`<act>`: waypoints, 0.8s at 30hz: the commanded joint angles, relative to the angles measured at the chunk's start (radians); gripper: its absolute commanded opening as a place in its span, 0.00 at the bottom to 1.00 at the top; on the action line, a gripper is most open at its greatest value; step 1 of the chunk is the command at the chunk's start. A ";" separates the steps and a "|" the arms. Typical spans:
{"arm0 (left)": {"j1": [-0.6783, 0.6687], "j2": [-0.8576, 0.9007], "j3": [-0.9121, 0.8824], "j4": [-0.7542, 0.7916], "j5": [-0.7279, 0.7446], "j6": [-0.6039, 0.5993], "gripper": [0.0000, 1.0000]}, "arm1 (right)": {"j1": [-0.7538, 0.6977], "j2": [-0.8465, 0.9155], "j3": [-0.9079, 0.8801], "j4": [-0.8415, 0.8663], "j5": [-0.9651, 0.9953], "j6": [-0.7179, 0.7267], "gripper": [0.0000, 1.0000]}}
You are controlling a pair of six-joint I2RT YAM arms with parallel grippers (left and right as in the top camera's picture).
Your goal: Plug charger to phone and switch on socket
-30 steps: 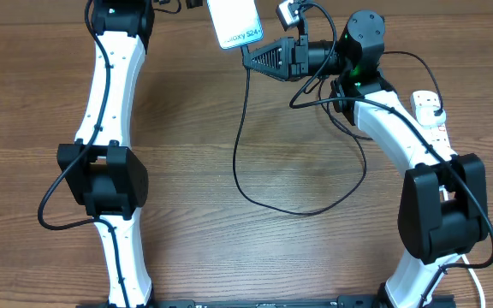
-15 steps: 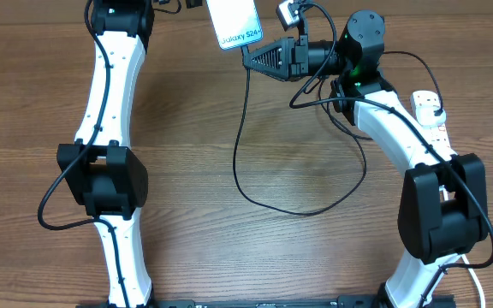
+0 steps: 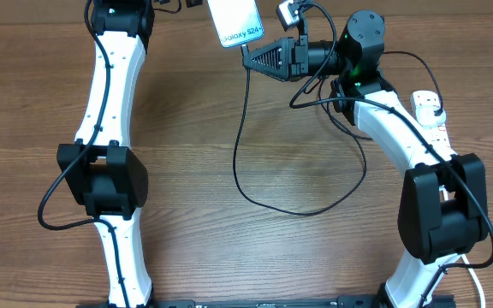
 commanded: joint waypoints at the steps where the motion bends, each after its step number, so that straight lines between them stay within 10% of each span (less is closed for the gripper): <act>1: 0.000 -0.027 0.023 0.008 -0.028 0.024 0.04 | 0.002 -0.003 0.018 0.009 -0.006 0.003 0.04; 24: 0.027 -0.027 0.022 0.008 0.009 0.047 0.04 | 0.002 -0.003 0.018 0.009 -0.006 0.003 0.04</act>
